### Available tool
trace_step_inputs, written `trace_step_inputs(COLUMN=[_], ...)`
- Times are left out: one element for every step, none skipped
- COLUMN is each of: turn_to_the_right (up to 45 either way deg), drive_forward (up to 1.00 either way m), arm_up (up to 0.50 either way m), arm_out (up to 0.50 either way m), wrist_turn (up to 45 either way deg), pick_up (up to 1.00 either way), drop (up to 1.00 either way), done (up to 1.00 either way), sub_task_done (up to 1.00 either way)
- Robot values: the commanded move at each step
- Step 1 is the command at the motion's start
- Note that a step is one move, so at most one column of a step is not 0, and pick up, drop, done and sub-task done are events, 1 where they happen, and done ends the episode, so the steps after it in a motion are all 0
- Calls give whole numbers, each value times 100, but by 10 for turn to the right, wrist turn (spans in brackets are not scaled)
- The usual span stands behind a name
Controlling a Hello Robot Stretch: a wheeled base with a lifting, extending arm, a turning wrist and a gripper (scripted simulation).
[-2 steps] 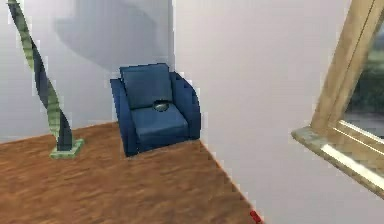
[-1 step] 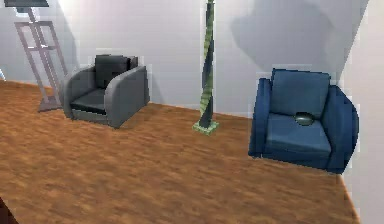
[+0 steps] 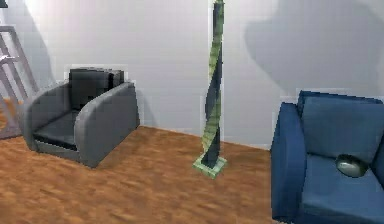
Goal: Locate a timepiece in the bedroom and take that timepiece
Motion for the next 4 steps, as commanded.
trace_step_inputs(turn_to_the_right=[-450, -180, 0, 0], drive_forward=[0, 0, 100, 100], arm_up=[0, 0, 0, 0], arm_out=[0, 0, 0, 0], wrist_turn=[0, 0, 0, 0], pick_up=[0, 0, 0, 0], drop=[0, 0, 0, 0], done=[0, 0, 0, 0], sub_task_done=[0, 0, 0, 0])
